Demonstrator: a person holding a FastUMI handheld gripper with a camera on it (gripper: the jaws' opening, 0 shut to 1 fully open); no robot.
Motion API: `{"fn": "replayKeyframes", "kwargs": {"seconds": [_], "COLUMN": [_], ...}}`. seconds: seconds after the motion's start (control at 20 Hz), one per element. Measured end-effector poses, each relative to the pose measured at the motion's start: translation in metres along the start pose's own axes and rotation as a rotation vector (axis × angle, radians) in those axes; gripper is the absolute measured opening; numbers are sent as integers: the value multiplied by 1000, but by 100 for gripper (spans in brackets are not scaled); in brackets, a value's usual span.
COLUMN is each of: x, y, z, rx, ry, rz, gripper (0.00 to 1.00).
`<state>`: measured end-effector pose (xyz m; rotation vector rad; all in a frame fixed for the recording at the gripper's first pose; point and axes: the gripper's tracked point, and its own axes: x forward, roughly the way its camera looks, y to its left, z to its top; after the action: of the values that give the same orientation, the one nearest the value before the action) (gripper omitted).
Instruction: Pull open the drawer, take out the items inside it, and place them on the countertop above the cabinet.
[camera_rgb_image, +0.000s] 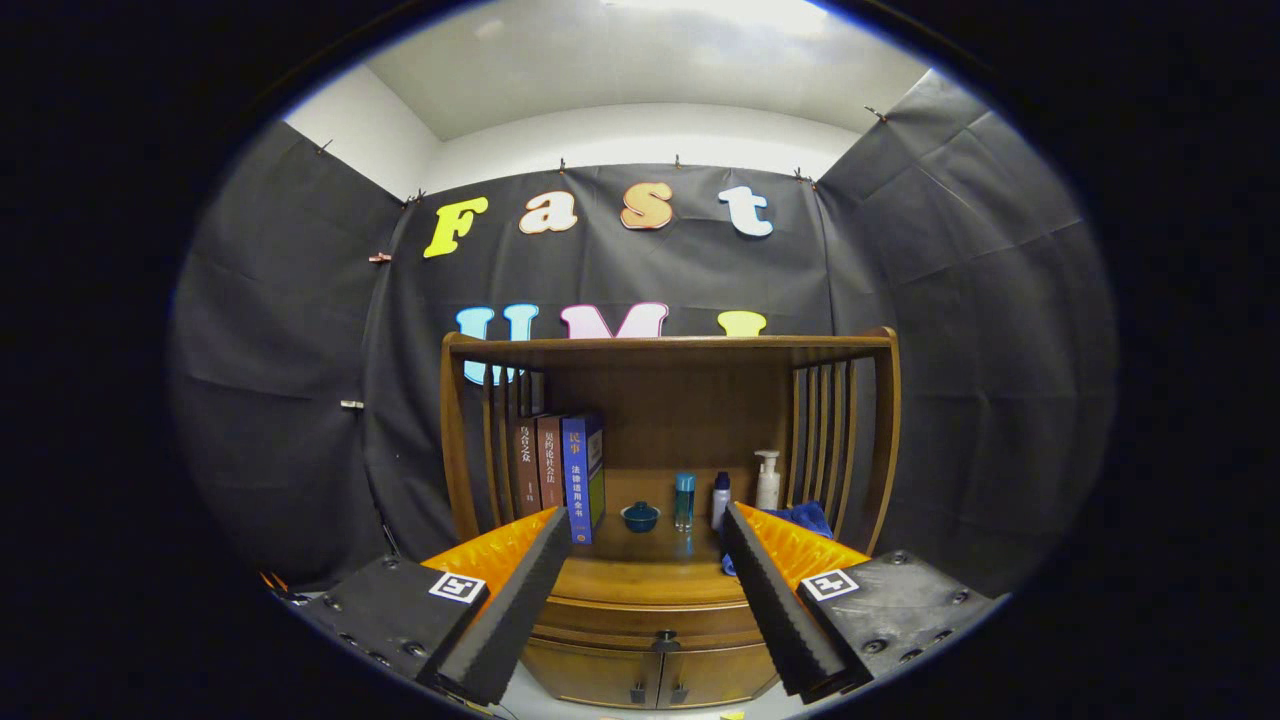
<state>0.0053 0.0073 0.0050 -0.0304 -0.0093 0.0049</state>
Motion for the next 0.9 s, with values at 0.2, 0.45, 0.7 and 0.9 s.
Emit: {"fn": "replayKeyframes", "kwargs": {"seconds": [0.2, 0.45, 0.7, 0.9], "x": [4, 17, 34, 52], "y": [-3, -3, -9, -14], "z": [-6, -27, -76, -116], "rx": [2, 3, 48, 68], "ry": [9, 38, 119, 182], "rz": [-15, -13, -22, -38], "gripper": [99, 99, 99, 99]}}
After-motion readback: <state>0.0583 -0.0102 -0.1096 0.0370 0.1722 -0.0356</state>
